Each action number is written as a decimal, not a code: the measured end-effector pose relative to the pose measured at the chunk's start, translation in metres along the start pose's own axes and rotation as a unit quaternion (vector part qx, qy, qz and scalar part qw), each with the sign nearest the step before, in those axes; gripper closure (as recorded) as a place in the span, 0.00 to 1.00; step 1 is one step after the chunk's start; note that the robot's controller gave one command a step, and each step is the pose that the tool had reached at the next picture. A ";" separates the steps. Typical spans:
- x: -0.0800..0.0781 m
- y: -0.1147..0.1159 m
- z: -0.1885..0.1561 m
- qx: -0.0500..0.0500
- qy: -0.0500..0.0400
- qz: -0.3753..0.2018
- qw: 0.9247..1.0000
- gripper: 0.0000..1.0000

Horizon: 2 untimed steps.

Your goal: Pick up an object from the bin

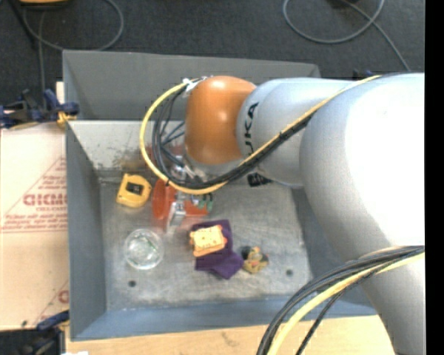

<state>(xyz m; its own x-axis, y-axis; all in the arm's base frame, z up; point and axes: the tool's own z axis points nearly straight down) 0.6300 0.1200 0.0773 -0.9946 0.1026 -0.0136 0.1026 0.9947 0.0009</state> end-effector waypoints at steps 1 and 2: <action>-0.011 -0.002 0.000 0.000 0.007 0.145 0.989 1.00; -0.011 -0.002 0.000 0.000 0.007 0.145 0.989 1.00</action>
Offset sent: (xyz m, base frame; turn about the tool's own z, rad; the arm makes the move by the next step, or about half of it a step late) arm 0.0000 0.0000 0.0000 0.0000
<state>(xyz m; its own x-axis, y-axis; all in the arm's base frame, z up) 0.6406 0.1171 0.0778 -0.9232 0.3842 0.0010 0.3842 0.9232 0.0026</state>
